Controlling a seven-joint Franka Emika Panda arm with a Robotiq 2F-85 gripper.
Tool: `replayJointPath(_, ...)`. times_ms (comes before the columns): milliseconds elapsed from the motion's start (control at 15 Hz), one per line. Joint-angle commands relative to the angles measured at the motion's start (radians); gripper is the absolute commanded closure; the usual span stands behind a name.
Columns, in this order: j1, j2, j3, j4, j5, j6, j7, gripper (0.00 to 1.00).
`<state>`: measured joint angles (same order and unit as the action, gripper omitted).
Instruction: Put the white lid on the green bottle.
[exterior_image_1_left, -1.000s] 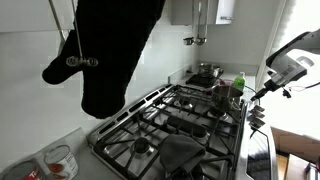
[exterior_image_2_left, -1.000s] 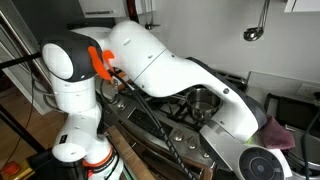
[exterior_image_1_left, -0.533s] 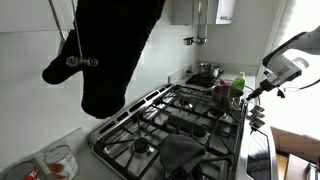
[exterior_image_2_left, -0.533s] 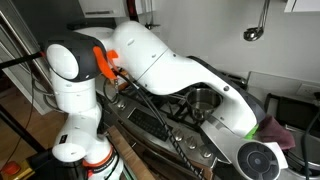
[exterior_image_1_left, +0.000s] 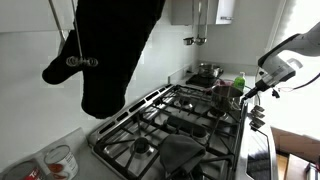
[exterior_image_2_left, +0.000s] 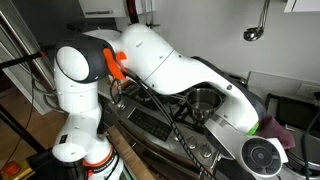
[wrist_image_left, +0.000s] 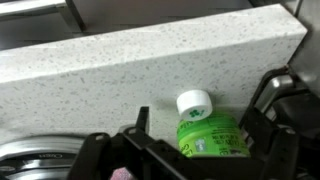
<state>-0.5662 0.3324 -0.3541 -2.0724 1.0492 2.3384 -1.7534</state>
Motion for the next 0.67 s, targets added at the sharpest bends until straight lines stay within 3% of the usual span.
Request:
replayJointPath(0,-0.017,0.037,0.013,0.034,0.039,-0.01,-0.033,0.28)
replayJointPath(67,-0.017,0.041,0.013,0.037,0.038,-0.012,-0.033,0.29)
replayJointPath(600,-0.019,0.052,0.012,0.053,0.018,-0.016,-0.014,0.91)
